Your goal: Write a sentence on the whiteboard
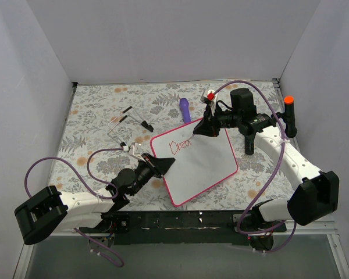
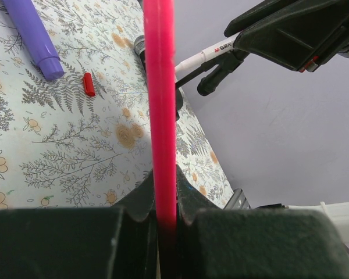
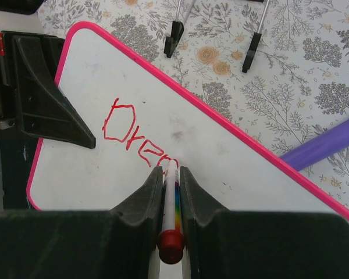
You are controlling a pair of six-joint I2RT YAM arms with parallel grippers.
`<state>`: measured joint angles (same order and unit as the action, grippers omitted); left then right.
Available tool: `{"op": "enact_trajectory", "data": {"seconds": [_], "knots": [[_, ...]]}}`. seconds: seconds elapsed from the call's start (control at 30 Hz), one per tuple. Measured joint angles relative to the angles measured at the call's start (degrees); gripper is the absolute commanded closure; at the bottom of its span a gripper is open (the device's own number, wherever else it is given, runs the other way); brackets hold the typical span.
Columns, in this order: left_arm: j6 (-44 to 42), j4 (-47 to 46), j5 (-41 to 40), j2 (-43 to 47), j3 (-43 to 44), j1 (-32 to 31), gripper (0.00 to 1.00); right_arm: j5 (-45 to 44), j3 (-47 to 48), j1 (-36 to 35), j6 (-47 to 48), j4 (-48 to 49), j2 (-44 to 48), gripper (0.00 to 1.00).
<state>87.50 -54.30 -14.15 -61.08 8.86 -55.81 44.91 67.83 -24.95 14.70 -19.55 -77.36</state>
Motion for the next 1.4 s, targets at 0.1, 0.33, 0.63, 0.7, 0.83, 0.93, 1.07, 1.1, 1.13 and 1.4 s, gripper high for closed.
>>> {"op": "enact_trajectory", "data": {"seconds": [0.1, 0.33, 0.63, 0.7, 0.83, 0.93, 1.07, 1.1, 1.13, 1.4], "knots": [[-0.02, -0.02, 0.0, 0.0, 0.0, 0.0, 1.0, 0.46, 0.0, 0.02, 0.13, 0.02, 0.02, 0.99], [-0.28, 0.0, -0.02, 0.17, 0.0, 0.0, 1.0, 6.16, 0.0, 0.24, 1.68, -0.37, 1.75, 0.99], [-0.31, 0.81, -0.02, 0.9, -0.02, 0.0, 1.0, 9.2, -0.83, 3.87, 2.27, 0.04, 7.32, 0.99], [-0.28, 1.11, -0.02, 1.09, -0.02, 0.04, 1.0, 9.11, -1.64, 4.63, 2.23, 0.04, 7.93, 0.99], [-0.28, 1.57, -0.09, 1.57, -0.02, 0.17, 1.0, 8.83, -4.04, 6.05, 2.16, 0.52, 9.03, 0.99], [-0.31, 2.19, -0.24, 2.25, -0.04, 0.22, 1.0, 8.81, -5.53, 6.8, 2.05, 0.66, 9.57, 0.99], [-0.5, 3.54, -0.28, 3.8, -0.17, 0.33, 1.0, 8.83, -6.67, 7.37, 2.01, 1.51, 10.23, 0.99], [-0.57, 3.69, -0.31, 4.13, -0.35, 0.37, 1.0, 8.83, -6.91, 7.48, 2.01, 1.62, 10.43, 0.99], [-0.59, 3.67, -0.31, 4.46, -0.66, 0.39, 1.0, 8.85, -6.99, 7.58, 1.99, 1.66, 10.51, 0.99], [-0.59, 4.33, -0.31, 6.14, -1.55, 0.7, 1.0, 9.53, -7.76, 8.87, 1.7, 2.93, 10.73, 0.99]]}}
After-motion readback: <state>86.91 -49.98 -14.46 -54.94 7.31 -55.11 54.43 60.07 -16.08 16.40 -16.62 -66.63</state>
